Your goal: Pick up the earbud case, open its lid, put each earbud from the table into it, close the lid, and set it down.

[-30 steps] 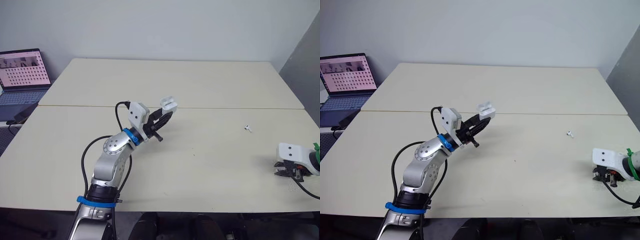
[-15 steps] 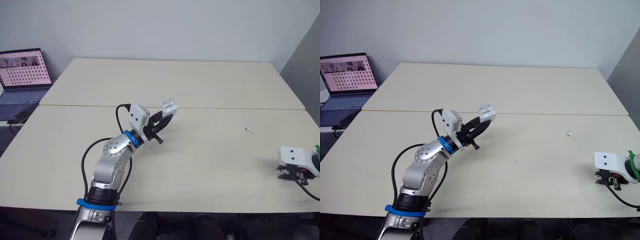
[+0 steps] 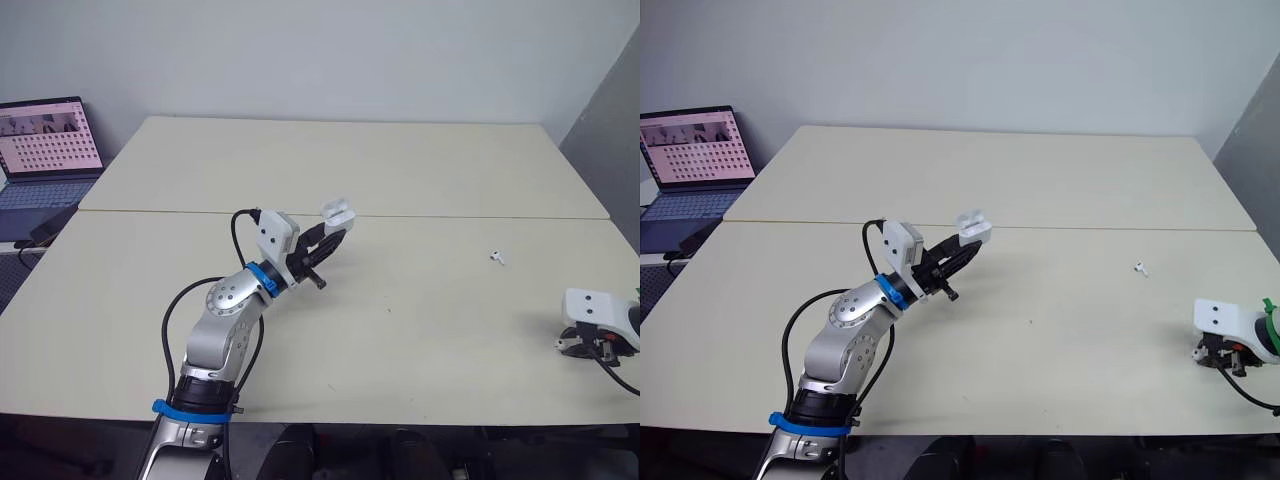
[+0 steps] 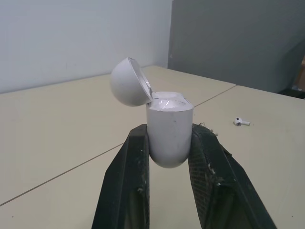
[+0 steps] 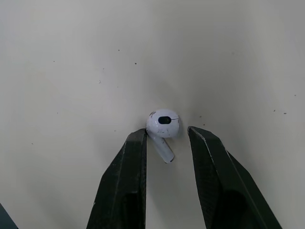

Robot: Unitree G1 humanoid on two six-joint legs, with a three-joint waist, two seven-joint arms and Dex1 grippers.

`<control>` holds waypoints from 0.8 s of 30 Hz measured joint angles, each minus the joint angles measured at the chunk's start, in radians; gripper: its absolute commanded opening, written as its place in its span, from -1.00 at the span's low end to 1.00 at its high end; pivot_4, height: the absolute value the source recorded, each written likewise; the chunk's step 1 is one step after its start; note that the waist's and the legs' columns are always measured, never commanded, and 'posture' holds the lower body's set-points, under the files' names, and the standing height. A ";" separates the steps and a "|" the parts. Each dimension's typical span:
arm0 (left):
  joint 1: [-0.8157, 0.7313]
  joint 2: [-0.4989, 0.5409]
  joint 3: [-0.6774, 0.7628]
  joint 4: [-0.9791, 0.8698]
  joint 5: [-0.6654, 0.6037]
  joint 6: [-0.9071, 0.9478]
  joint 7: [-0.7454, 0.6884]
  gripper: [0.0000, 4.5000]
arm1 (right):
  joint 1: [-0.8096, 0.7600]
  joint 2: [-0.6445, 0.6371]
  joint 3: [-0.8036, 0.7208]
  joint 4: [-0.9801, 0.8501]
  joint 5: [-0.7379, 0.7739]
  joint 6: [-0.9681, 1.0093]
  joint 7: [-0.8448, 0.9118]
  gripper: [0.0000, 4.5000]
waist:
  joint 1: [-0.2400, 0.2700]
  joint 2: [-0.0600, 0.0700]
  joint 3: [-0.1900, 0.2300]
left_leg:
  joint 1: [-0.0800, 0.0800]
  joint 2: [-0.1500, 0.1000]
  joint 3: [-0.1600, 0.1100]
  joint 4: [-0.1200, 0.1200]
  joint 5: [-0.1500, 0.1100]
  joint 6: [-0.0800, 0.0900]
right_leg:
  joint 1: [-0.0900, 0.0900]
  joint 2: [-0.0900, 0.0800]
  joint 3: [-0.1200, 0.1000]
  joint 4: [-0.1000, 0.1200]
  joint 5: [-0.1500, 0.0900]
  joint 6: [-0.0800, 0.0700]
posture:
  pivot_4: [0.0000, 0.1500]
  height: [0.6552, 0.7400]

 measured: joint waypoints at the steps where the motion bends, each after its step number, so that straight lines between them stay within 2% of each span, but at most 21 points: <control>1: 0.000 0.000 0.000 0.000 0.000 0.000 0.000 -0.67 | 0.003 0.001 -0.004 -0.009 0.002 0.014 0.001 -0.39 | 0.000 0.000 0.000 | 0.000 0.000 0.000 0.000 0.000 0.000 | 0.000 0.000 0.000 0.000 0.000 0.000 | 1.00 1.00; 11: 0.000 0.000 0.000 0.000 0.000 0.000 -0.001 -0.67 | 0.039 0.018 -0.034 -0.114 0.040 0.131 0.005 -0.39 | 0.000 0.000 0.000 | 0.000 0.000 0.000 0.000 0.000 0.000 | 0.000 0.000 0.000 0.000 0.000 0.000 | 1.00 1.00; 24: -0.002 0.000 0.000 0.000 0.000 0.000 0.000 -0.67 | 0.043 0.017 -0.036 -0.060 0.026 0.028 0.004 -0.39 | -0.001 0.000 0.000 | 0.000 0.000 0.000 0.000 0.000 0.000 | 0.000 0.000 0.000 0.000 0.000 0.000 | 1.00 1.00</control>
